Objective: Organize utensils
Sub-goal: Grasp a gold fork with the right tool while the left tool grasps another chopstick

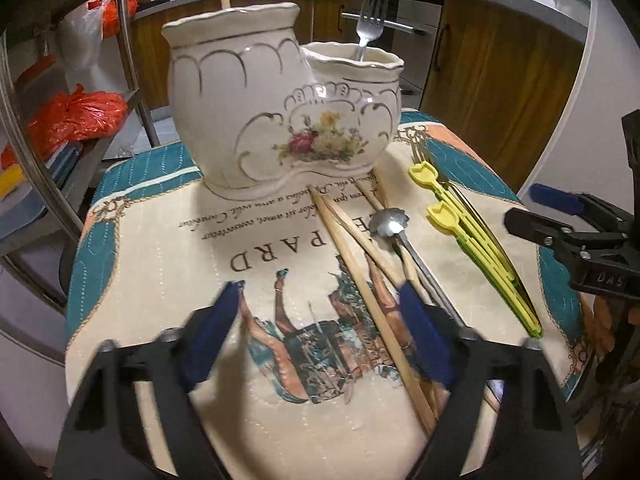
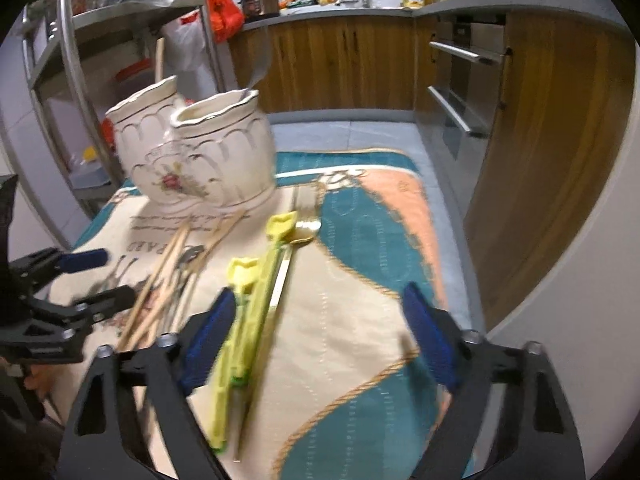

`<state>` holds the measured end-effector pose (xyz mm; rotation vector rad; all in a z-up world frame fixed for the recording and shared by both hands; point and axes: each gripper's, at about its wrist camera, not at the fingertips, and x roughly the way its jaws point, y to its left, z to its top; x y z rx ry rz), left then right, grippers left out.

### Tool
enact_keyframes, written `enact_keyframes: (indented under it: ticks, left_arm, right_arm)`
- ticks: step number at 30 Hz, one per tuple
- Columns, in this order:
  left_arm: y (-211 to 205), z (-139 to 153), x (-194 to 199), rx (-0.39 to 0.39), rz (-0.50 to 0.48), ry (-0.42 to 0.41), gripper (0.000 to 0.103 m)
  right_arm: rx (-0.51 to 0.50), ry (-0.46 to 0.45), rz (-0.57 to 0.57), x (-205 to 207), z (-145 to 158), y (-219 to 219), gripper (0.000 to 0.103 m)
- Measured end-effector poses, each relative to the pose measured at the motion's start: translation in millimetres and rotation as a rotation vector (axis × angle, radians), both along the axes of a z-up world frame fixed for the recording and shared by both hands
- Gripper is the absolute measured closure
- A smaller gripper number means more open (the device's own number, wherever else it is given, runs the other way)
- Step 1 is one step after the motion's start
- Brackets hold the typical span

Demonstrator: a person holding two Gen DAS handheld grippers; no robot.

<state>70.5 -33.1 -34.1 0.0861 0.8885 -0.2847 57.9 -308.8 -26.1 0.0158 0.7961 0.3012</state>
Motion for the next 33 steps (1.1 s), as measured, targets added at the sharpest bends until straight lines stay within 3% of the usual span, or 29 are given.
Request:
enact_keyframes:
  ticks: [4, 7, 9, 16, 22, 24, 33]
  left_arm:
    - [-7, -2, -1, -0.019, -0.032, 0.013, 0.047]
    - [-10, -4, -1, -0.014, -0.047, 0.012, 0.055]
    - [-13, -5, 0, -0.015, -0.059, 0.016, 0.067]
    - [-14, -6, 2, -0.033, -0.091, 0.023, 0.091]
    - [-15, -6, 7, -0.04, -0.088, 0.039, 0.091]
    - [-16, -5, 8, -0.036, -0.09, 0.04, 0.091]
    - [-1, -1, 8, -0.008, -0.153, 0.075, 0.095]
  right_arm:
    - [-0.033, 0.008, 0.048, 0, -2, 15, 0.045]
    - [-0.033, 0.026, 0.014, 9, -4, 13, 0.063]
    - [-0.031, 0.037, 0.001, 16, -7, 13, 0.068]
    - [-0.021, 0.067, 0.021, 30, -9, 22, 0.082]
    - [-0.041, 0.103, 0.033, 39, -16, 31, 0.084]
    - [-0.026, 0.105, 0.041, 39, -16, 29, 0.092]
    - [-0.045, 0.104, 0.035, 30, -13, 17, 0.096]
